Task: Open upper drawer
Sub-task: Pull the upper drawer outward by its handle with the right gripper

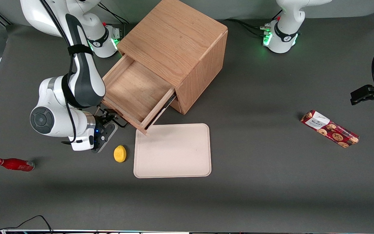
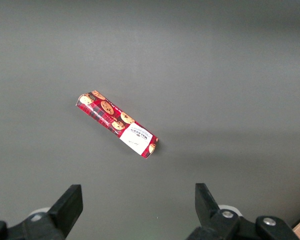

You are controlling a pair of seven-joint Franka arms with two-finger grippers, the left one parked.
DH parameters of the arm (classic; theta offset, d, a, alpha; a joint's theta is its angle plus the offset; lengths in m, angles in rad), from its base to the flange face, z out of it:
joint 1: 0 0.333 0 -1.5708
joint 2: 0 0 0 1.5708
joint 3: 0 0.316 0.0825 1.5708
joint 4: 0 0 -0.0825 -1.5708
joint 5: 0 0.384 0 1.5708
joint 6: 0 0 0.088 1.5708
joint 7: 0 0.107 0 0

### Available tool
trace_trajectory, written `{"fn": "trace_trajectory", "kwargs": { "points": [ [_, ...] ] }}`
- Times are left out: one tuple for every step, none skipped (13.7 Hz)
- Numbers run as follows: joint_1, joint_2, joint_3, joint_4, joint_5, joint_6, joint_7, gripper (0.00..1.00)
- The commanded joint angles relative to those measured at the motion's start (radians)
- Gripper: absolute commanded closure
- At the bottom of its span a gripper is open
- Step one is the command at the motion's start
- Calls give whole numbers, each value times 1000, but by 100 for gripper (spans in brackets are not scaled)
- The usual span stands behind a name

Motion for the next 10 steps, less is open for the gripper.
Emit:
{"fn": "trace_trajectory", "kwargs": {
  "points": [
    [-8, 45, -28, 39, 21, -6, -75, 0],
    [-9, 53, -30, 50, 21, -6, -89, 0],
    [-16, 59, -31, 61, 21, -6, -90, 0],
    [-22, 62, -33, 65, 21, -6, -101, 0],
    [-22, 66, -34, 65, 21, -6, -115, 0],
    [-26, 70, -34, 65, 20, -6, -119, 0],
    [-31, 71, -34, 67, 20, -6, -121, 0],
    [-32, 73, -34, 71, 20, -6, -130, 0],
    [-34, 76, -34, 82, 21, -6, -132, 0],
    [-34, 79, -34, 87, 21, -6, -132, 0]
  ]
}}
